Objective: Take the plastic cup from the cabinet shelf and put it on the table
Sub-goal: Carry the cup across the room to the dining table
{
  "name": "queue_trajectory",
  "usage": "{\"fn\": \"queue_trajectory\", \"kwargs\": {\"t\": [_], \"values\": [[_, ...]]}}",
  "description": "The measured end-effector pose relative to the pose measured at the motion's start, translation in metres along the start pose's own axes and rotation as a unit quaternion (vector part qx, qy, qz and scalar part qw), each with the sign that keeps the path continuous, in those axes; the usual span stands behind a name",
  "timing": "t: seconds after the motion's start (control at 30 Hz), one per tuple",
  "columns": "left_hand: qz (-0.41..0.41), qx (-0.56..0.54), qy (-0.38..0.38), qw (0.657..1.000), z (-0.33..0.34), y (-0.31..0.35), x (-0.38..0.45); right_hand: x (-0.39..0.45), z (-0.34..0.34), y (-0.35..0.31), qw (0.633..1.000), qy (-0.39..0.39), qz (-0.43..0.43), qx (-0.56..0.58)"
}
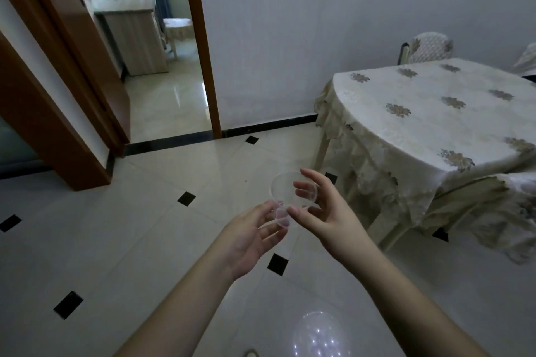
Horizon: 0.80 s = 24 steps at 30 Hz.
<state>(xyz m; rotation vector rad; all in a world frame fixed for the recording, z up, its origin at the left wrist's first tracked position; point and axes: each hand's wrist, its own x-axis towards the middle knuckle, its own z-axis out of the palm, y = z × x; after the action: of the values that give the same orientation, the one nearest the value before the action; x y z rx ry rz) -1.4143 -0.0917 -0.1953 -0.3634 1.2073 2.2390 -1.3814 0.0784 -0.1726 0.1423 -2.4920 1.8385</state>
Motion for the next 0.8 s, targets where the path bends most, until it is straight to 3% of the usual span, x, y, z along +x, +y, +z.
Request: {"fn": "queue_trajectory", "kwargs": {"t": [0.4,0.8], "values": [[0.008,0.029,0.007,1.0,0.007,0.085,0.139,0.154,-0.016,0.028,1.0,0.021,-0.006,0.008],[-0.013,0.072,-0.013,0.997,0.081,0.146,0.313,0.317,-0.115,0.087,0.997,0.034,0.005,0.067]]}}
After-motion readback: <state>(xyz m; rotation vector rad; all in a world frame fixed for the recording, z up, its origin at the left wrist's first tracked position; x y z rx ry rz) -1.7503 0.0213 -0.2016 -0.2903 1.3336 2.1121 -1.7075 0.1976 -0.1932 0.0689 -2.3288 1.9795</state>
